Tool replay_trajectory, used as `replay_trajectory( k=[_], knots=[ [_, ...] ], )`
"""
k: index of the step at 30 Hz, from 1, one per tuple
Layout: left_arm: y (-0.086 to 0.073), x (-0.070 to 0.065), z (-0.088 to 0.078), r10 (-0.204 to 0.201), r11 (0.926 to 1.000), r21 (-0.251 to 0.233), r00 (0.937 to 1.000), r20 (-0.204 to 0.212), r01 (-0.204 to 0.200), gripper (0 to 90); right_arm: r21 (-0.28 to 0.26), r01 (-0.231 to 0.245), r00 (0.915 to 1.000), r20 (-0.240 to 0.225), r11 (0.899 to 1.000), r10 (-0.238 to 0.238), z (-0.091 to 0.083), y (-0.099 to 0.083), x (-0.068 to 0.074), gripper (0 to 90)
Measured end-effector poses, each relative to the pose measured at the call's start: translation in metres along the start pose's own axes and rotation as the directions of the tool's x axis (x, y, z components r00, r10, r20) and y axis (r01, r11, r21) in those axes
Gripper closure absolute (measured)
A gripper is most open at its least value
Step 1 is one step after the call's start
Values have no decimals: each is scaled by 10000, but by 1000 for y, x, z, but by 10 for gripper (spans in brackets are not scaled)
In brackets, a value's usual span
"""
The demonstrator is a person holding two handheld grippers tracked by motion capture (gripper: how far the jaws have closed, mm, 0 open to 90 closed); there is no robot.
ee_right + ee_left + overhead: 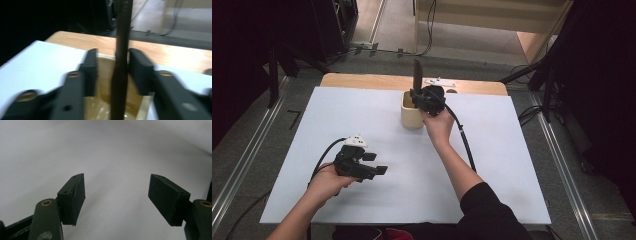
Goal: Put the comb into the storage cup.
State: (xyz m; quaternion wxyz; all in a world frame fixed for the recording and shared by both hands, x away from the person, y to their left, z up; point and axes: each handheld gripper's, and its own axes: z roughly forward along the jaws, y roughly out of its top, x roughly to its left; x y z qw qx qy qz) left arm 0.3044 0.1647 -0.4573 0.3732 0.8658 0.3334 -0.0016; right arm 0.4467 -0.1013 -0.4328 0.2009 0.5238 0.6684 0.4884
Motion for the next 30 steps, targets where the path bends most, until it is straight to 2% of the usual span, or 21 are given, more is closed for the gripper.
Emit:
replay_trajectory(
  k=[1, 4, 9, 11, 17, 20, 23, 30],
  knots=[
    [0, 0, 0, 2, 10000, -2, 10000, -1, -2, 308, 58, -41, 9999, -155, 10000, 42, 0, 1, -3, 379],
    [0, 0, 1, 10, 10000, 6, 10000, 0, -10, 308, 151, 225, 9997, -95, 9996, -223, -2, 1, -10, 289],
    [0, -1, 1, -1, 10000, -4, 10000, 10, 1, 308, 746, 948, 9944, 403, 9927, -980, -4, 0, -13, 215],
    [0, 0, 1, -6, 10000, 5, 10000, 9, 6, 308, 910, 1095, 9927, 412, 9898, -1136, -6, -1, -13, 197],
    [0, 0, 1, -12, 10000, -9, 10000, 14, 12, 308, 783, 961, 9953, 5, 9923, -965, -15, -6, -15, 188],
    [0, 0, 0, -20, 10000, -25, 10000, 15, 20, 308, 675, 711, 9972, -260, 9952, -695, -22, -9, -17, 188],
    [1, 0, 0, -14, 10000, -30, 10000, -2, 14, 308, 743, 882, 9960, -239, 9933, -866, -27, -11, -17, 188],
    [3, 0, -1, 49, 10000, -34, 10000, 4, -49, 308, 720, 965, 9950, -344, 9927, -942, -42, -14, -19, 189]
  ],
)
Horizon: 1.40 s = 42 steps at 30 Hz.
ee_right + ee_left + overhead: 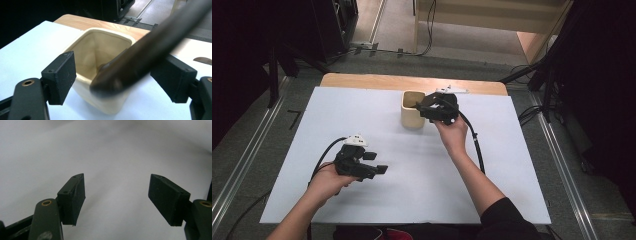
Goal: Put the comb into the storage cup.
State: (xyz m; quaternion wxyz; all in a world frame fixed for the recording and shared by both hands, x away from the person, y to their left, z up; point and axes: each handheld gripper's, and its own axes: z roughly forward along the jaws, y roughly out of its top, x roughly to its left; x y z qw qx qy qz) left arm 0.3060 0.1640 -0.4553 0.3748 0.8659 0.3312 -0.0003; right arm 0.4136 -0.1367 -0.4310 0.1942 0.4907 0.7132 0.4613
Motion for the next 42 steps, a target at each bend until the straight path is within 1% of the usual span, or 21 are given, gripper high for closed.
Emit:
replay_trajectory(
  k=[2, 5, 9, 11, 13, 17, 22, 24, 27, 30, 32, 35, 36, 42],
  knots=[
    [0, 1, 0, -1, 10000, -18, 10000, -20, 1, 308, 40, 62, 10000, -68, 10000, -61, -4, 0, -1, 191],
    [1, 3, -1, -52, 10000, -56, 10000, -37, 52, 308, -109, 74, 9997, -244, 9999, -76, -12, -1, 0, 203],
    [0, 6, -3, -140, 9998, -120, 9999, -62, 139, 308, -93, 96, 9992, -392, 9999, -99, -22, -4, -1, 204],
    [0, 7, -3, -110, 9999, -103, 9999, -84, 109, 308, -74, 83, 9990, -448, 9999, -87, -26, -6, -3, 203],
    [0, 8, -4, -136, 9999, -89, 9998, -112, 135, 308, -30, 63, 9987, -504, 10000, -64, -30, -9, -5, 205],
    [0, 9, -5, -131, 9998, -148, 9999, -102, 130, 308, 145, 49, 9990, -440, 9999, -42, -34, -17, -7, 207],
    [0, 10, -6, -101, 9998, -195, 9999, -67, 100, 308, 367, 132, 9983, -565, 9992, -111, -41, -25, -9, 216],
    [0, 11, -6, -69, 9998, -192, 10000, -65, 68, 308, 428, 111, 9974, -714, 9990, -80, -43, -29, -11, 219],
    [1, 12, -7, -65, 9998, -178, 9999, -92, 63, 308, 445, 172, 9977, -669, 9989, -142, -47, -34, -14, 219],
    [1, 12, -7, -67, 9998, -195, 9999, -84, 65, 308, 515, 94, 9967, -811, 9986, -52, -51, -37, -18, 218],
    [1, 13, -6, -62, 9998, -213, 10000, -73, 61, 308, 471, 192, 9964, -832, 9987, -153, -54, -40, -19, 218],
    [1, 13, -6, -29, 9997, -223, 9999, -99, 27, 308, 745, 238, 9942, -1065, 9969, -157, -57, -44, -21, 218],
    [1, 13, -6, -22, 9998, -195, 9999, -113, 20, 308, 814, 342, 9935, -1107, 9961, -251, -59, -46, -21, 218],
    [2, 13, -6, 39, 9998, -219, 10000, -70, -40, 308, 742, 600, 9912, -1225, 9954, -507, -70, -55, -23, 218]
  ],
)
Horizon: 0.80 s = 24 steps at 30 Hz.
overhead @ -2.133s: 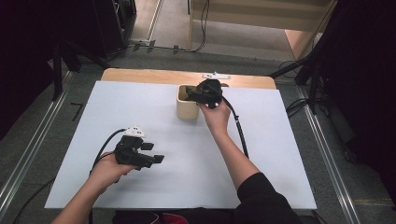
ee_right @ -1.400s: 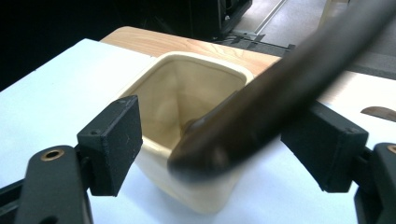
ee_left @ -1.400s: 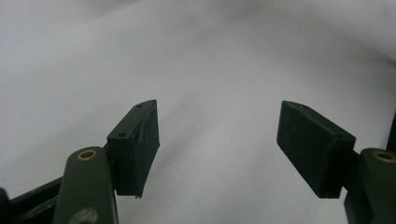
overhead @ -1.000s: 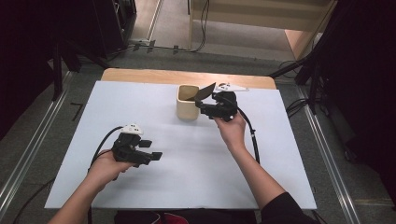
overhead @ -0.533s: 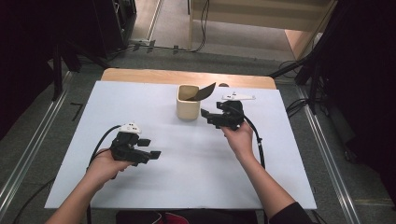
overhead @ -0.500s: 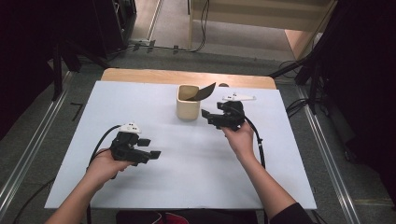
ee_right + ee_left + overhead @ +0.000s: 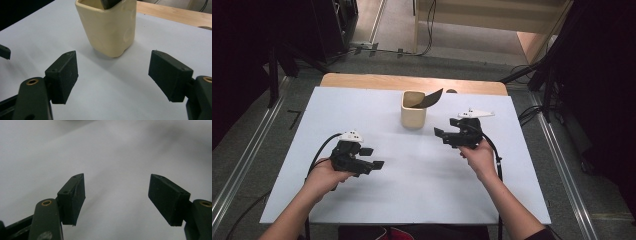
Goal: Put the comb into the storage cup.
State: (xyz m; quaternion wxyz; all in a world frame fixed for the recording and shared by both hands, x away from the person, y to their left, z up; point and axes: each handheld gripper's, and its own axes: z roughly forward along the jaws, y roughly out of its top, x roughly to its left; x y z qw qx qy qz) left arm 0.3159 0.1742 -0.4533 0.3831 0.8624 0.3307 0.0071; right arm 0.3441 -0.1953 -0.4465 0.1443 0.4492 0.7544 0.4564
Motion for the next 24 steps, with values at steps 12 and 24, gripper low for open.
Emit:
replay_trajectory(
  k=[12, 24],
  knots=[
    [-1, -2, 0, 207, 9997, -166, 9997, 146, -205, 308, 292, -9, 9987, -513, 9996, 24, -18, -16, -6, 218],
    [-7, -4, -2, 257, 9996, -136, 9996, 132, -255, 308, 898, 257, 9965, -815, 9956, -184, -32, -37, -3, 218]
  ],
)
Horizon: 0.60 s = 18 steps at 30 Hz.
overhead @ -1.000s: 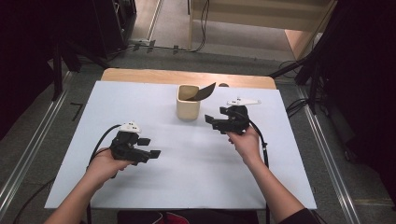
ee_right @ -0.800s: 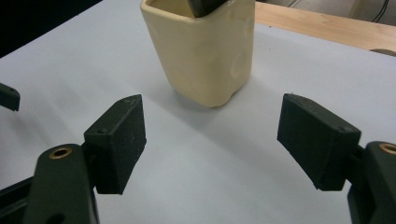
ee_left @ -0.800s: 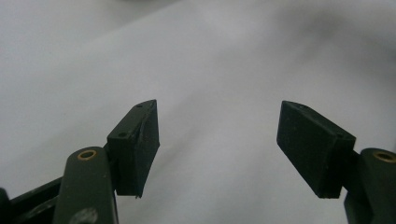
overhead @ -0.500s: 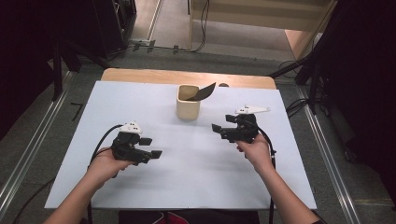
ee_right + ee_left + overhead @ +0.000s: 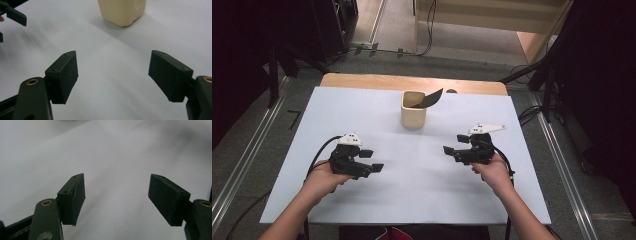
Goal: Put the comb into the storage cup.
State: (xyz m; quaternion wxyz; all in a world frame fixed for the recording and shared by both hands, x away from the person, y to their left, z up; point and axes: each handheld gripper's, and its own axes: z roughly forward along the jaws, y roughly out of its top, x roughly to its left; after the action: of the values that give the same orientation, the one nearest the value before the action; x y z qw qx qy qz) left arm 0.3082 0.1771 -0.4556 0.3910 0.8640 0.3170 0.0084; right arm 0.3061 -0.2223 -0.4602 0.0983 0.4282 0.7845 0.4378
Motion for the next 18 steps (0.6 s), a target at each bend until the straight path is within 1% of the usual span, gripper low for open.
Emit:
replay_trajectory(
  k=[2, 5, 7, 12, 18],
  knots=[
    [-1, 0, -1, 40, 10000, 30, 10000, -11, -40, 308, 50, -5, 9999, 111, 10000, 4, -3, -3, 1, 218],
    [-2, -1, -1, 57, 10000, 31, 10000, 6, -57, 308, 66, -38, 10000, 77, 10000, 38, -6, -8, 1, 218],
    [-3, -2, -1, 59, 10000, 13, 10000, -50, -59, 308, 172, -44, 10000, 64, 9998, 43, -8, -11, 2, 218],
    [-5, -4, -2, 71, 10000, 63, 10000, -20, -71, 308, 243, -64, 9999, -109, 9997, 67, -12, -17, 3, 218],
    [-8, -5, -4, 4, 10000, 28, 10000, 10, -4, 308, 500, 132, 9994, -317, 9987, -116, -18, -25, 5, 218]
  ],
)
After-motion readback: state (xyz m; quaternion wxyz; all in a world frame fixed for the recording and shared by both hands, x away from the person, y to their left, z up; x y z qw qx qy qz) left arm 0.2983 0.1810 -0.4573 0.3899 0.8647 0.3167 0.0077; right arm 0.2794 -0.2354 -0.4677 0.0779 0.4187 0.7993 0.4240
